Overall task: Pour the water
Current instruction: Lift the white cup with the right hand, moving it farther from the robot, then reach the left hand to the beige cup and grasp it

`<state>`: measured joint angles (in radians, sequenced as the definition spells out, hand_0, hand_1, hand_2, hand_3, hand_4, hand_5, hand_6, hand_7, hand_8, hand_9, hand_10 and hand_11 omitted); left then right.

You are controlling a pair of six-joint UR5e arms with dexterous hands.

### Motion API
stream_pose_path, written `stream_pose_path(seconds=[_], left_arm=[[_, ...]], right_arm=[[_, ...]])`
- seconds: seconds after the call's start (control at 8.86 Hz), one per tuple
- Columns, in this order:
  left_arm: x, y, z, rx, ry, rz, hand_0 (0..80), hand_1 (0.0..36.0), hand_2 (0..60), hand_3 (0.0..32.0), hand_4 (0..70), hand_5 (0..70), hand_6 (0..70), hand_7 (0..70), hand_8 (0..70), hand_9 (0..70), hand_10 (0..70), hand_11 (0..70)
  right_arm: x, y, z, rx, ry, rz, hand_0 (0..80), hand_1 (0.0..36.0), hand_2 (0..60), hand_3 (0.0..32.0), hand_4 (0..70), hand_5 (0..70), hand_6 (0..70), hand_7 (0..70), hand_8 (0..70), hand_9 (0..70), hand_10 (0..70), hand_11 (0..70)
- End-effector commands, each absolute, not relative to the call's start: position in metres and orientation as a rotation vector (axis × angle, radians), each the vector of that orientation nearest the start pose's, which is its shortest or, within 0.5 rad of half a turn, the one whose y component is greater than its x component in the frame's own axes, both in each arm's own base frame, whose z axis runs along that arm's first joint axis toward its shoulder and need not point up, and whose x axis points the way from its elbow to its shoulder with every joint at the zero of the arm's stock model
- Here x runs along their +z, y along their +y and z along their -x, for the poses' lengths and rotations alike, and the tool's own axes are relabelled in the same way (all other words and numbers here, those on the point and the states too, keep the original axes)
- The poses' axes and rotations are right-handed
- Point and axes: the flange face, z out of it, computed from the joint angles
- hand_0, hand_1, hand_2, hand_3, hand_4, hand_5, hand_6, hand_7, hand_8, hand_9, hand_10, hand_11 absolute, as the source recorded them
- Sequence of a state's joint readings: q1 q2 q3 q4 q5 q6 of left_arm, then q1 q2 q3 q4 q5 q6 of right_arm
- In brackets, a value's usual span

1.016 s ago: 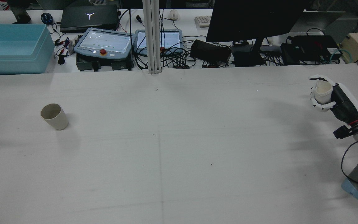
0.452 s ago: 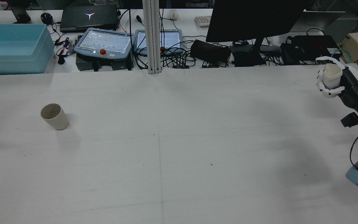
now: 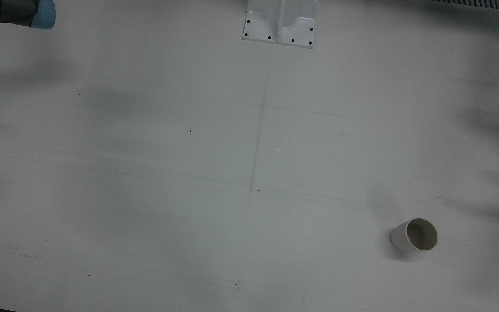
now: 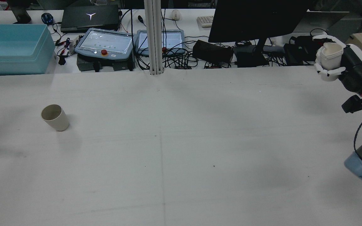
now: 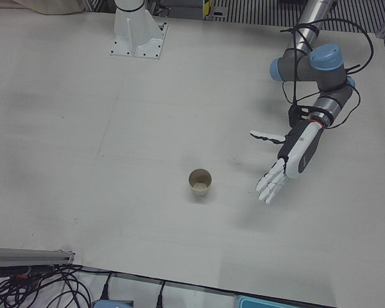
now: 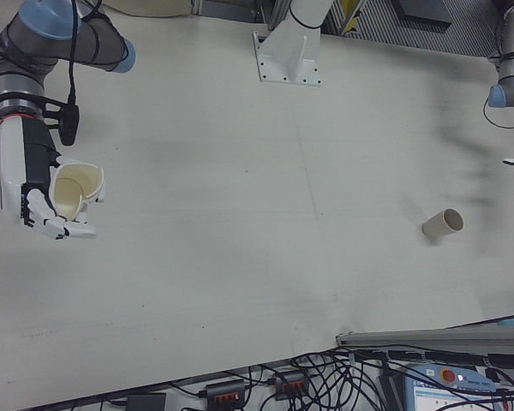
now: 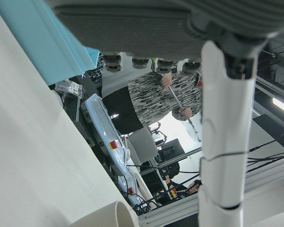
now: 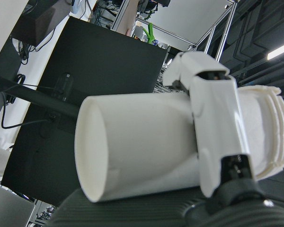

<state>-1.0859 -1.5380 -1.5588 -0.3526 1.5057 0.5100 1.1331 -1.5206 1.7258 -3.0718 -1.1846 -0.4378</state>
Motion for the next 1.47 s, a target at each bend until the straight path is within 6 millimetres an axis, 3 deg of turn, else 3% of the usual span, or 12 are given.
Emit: stream_pose_path(seconds=[0.0, 0.11, 0.34, 0.68, 1.02, 1.35], left_arm=[[0.672, -0.544, -0.196, -1.420, 2.120, 0.006, 57.0, 16.4, 0.0, 0.0, 15.9, 0.0, 1.1, 6.9, 1.6, 0.0, 3.8, 7.6], [0.681, -0.533, -0.226, -1.405, 2.085, 0.055, 57.0, 16.4, 0.0, 0.0, 15.9, 0.0, 1.1, 6.9, 1.6, 0.0, 3.8, 7.6], [0.673, -0.545, -0.255, -1.394, 2.073, 0.068, 55.2, 15.1, 0.0, 0.0, 16.8, 0.0, 1.3, 7.1, 1.3, 0.0, 3.5, 7.0], [0.653, -0.563, -0.271, -1.375, 2.075, 0.047, 53.4, 13.9, 0.0, 0.0, 16.5, 0.0, 1.2, 6.8, 2.0, 0.0, 3.0, 6.1], [0.648, -0.576, -0.282, -1.379, 2.071, 0.045, 56.6, 16.8, 0.0, 0.0, 16.3, 0.0, 1.4, 7.1, 1.9, 0.0, 3.0, 6.5], [0.635, -0.574, -0.310, -1.396, 2.050, 0.045, 56.6, 16.8, 0.0, 0.0, 16.2, 0.0, 1.5, 7.1, 1.9, 0.0, 3.0, 6.4]], right_arm=[[0.567, -0.546, 0.045, -2.017, 2.669, 0.405, 80.0, 35.4, 42.5, 15.2, 18.0, 28.4, 54.2, 70.0, 53.7, 64.7, 68.1, 70.0], [0.563, -0.546, 0.045, -2.008, 2.673, 0.403, 80.0, 35.4, 42.5, 15.2, 18.0, 28.4, 54.2, 70.0, 53.7, 64.7, 68.1, 70.0], [0.563, -0.546, 0.043, -2.007, 2.671, 0.407, 80.0, 35.8, 42.6, 13.6, 20.2, 28.6, 55.4, 70.0, 53.9, 64.9, 68.3, 70.0], [0.560, -0.546, 0.032, -1.994, 2.662, 0.427, 80.0, 36.0, 43.4, 12.6, 20.3, 28.8, 55.6, 70.0, 53.1, 63.6, 68.2, 70.0], [0.559, -0.545, 0.025, -1.987, 2.656, 0.440, 80.0, 36.0, 42.7, 12.2, 19.4, 29.1, 55.1, 70.0, 52.8, 63.1, 68.9, 70.0], [0.561, -0.544, 0.018, -1.988, 2.644, 0.454, 80.0, 36.0, 42.7, 12.2, 19.4, 29.1, 55.1, 70.0, 52.8, 63.1, 68.9, 70.0]])
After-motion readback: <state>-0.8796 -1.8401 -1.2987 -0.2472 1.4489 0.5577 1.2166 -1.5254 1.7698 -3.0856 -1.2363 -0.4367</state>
